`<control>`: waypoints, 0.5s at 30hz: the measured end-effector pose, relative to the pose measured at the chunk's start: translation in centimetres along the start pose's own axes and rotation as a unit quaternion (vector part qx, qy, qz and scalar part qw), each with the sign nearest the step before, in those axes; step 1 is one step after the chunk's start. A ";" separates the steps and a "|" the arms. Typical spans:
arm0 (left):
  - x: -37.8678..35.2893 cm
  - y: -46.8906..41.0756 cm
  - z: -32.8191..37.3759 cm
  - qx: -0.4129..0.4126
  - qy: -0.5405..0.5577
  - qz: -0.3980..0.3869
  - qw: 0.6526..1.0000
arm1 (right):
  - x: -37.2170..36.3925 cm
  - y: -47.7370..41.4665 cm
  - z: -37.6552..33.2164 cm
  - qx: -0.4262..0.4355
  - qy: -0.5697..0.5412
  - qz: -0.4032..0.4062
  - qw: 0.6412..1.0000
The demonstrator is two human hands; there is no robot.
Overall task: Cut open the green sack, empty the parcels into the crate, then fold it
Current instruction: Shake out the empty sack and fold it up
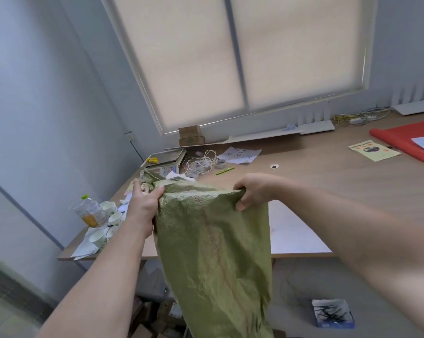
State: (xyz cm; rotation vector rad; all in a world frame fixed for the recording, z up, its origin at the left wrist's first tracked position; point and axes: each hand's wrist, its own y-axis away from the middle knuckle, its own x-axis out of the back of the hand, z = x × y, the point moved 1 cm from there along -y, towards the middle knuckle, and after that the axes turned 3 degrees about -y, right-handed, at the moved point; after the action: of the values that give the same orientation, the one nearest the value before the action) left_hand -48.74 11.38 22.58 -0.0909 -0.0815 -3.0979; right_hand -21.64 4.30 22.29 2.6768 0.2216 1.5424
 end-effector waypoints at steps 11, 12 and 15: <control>0.4 0.4 0.8 -0.086 -0.135 -0.055 0.986 | -0.2 -0.7 0.0 -0.011 -0.394 0.120 0.911; 0.5 0.6 0.9 -0.103 -0.165 -0.063 0.979 | -0.1 -0.8 0.1 -0.010 -0.402 0.130 0.907; 0.7 0.7 0.9 -0.135 -0.228 -0.087 0.960 | 0.1 -0.9 0.1 -0.009 -0.389 0.162 0.907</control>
State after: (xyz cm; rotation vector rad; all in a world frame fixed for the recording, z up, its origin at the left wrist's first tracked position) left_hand -49.41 10.74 23.56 -0.8474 0.3374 -3.1672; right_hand -21.59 5.16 22.18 3.1557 -0.2802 0.3830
